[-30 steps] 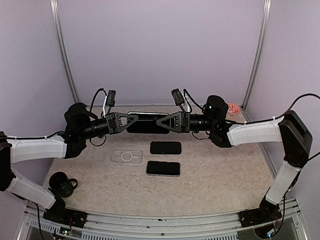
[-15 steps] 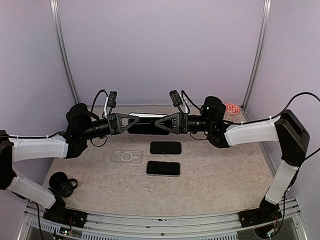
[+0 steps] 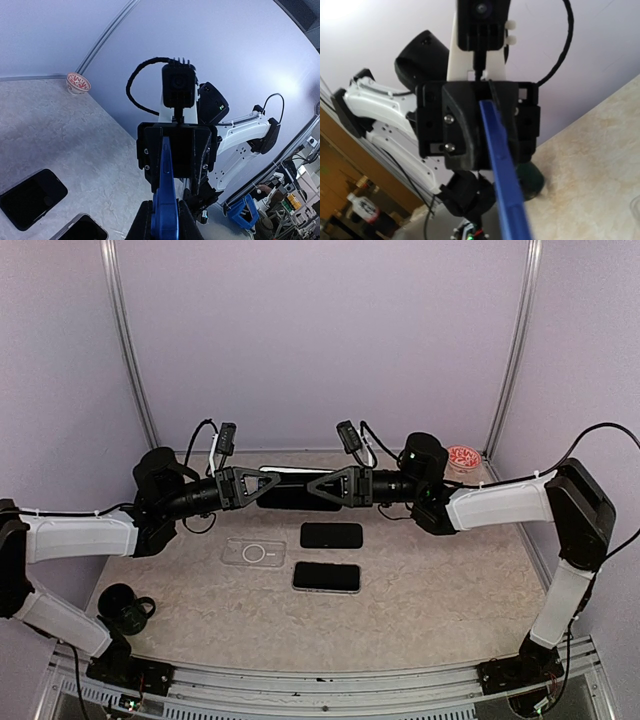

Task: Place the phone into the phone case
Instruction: Pass from the left arm to the right

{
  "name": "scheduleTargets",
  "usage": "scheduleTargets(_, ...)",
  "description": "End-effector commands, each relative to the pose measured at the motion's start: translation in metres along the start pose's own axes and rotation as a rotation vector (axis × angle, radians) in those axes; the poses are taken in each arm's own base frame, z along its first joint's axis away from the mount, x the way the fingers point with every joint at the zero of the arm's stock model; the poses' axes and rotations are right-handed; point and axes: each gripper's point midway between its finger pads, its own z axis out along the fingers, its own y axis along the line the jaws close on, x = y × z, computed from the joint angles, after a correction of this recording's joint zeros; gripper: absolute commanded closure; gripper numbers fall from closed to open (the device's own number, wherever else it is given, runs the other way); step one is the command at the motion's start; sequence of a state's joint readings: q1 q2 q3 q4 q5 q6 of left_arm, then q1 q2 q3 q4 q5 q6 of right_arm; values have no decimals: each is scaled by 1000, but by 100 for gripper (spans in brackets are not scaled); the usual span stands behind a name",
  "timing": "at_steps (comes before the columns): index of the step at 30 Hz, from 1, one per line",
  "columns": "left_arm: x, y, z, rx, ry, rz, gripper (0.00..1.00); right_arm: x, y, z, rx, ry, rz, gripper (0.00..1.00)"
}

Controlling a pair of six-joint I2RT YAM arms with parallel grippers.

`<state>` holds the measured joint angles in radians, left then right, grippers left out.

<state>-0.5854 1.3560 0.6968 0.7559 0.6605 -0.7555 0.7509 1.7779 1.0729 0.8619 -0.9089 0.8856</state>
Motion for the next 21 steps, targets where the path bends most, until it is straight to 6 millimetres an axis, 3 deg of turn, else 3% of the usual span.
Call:
scheduleTargets(1, -13, -2, 1, -1, -42, 31, 100, -3, 17, 9, -66, 17, -47, 75)
scheduleTargets(5, -12, -1, 1, -4, -42, 27, 100, 0, 17, 9, -81, 26, -34, 100)
scheduleTargets(9, -13, 0, 0, -8, -43, 24, 98, 2, 22, 8, -113, 34, -29, 100)
scheduleTargets(13, -15, 4, -6, -27, -54, 22, 78, 2, 18, 8, -90, 45, -3, 100)
scheduleTargets(18, -19, 19, -19, -104, -72, 6, 27, 4, 9, 3, -56, 51, 35, 100)
scheduleTargets(21, -21, 29, -30, -158, -88, 3, 14, 2, 3, -2, -15, 35, 36, 100)
